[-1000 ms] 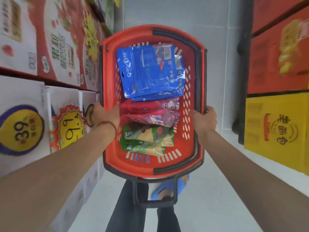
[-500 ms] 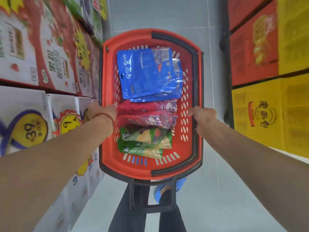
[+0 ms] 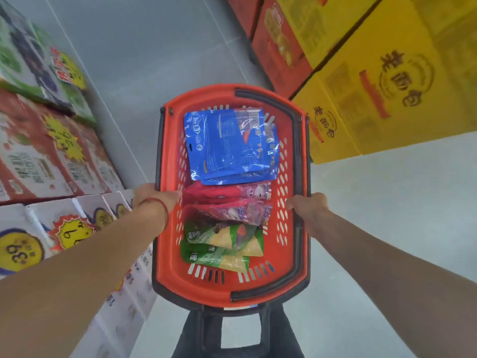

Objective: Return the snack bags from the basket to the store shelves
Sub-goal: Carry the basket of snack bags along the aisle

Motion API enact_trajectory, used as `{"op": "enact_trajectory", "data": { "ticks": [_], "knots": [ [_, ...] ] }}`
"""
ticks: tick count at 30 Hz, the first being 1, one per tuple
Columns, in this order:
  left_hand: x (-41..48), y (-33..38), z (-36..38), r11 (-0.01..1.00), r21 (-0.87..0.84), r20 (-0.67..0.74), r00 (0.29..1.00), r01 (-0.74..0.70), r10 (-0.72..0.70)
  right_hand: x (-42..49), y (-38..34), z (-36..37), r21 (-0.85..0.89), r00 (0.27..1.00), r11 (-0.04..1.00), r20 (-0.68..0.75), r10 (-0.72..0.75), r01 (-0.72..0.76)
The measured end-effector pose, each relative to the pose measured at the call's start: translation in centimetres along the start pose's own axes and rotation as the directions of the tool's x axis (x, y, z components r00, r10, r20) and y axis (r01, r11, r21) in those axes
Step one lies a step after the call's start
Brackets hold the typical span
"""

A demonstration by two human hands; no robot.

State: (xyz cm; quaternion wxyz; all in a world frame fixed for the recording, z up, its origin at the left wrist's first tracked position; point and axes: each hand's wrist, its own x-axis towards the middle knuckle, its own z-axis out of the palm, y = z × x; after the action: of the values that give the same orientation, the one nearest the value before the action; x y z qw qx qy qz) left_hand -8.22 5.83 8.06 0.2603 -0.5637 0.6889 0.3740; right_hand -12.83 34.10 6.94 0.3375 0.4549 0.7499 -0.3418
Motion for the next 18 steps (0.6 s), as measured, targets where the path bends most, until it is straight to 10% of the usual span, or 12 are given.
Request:
{"op": "enact_trajectory", "data": {
  "ticks": [18],
  "knots": [
    [-16.8,-3.6,18.0,0.863,0.427,0.152,0.962,-0.271,0.227,2.1,28.1,-14.0,0.479,0.939,0.814,0.075,0.335,-0.329]
  ]
}}
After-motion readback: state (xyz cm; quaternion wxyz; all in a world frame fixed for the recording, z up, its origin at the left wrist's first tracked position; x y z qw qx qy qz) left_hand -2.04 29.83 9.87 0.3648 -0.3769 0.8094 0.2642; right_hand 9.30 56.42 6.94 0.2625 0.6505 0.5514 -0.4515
